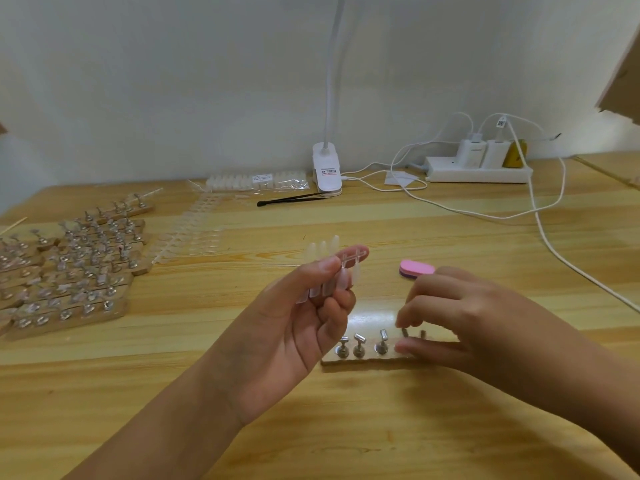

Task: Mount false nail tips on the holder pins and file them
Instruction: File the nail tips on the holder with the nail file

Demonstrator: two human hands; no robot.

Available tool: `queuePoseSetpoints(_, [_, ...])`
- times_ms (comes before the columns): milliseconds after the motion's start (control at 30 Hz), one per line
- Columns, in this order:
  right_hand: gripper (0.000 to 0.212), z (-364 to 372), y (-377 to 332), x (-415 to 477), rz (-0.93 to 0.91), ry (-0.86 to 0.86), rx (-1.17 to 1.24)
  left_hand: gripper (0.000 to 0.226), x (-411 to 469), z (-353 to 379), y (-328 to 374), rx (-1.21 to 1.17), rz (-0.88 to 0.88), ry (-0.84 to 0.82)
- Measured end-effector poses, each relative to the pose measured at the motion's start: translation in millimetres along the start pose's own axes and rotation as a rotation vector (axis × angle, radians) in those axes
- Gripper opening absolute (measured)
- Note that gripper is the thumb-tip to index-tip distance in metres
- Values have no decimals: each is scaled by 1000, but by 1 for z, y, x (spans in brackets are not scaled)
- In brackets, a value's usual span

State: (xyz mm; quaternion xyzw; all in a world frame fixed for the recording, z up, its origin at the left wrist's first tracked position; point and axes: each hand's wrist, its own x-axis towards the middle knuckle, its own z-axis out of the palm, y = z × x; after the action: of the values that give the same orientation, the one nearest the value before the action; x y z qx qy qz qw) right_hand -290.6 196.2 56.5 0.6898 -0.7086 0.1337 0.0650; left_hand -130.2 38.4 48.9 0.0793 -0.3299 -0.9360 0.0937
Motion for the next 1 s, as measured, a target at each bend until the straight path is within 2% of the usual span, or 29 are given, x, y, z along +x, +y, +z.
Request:
queuePoseSetpoints(133, [24, 2, 2, -2, 7, 8, 41, 56, 1, 0, 0, -5, -3, -3])
queuePoseSetpoints(367, [21, 12, 12, -9, 27, 129, 241, 54, 1, -1, 1, 0, 6, -4])
queuePoseSetpoints(667, [21, 21, 19, -14, 71, 125, 301, 49, 2, -1, 1, 57, 43, 26])
queuePoseSetpoints(800, [23, 20, 21, -15, 109, 131, 363, 16, 2, 5, -4, 317, 139, 125])
queuePoseSetpoints(900, [29, 10, 16, -12, 179, 257, 566, 16, -2, 8, -8, 634, 218, 153])
queuePoseSetpoints(1000, [25, 1, 5, -9, 187, 366, 792, 15, -8, 10, -14, 893, 218, 89])
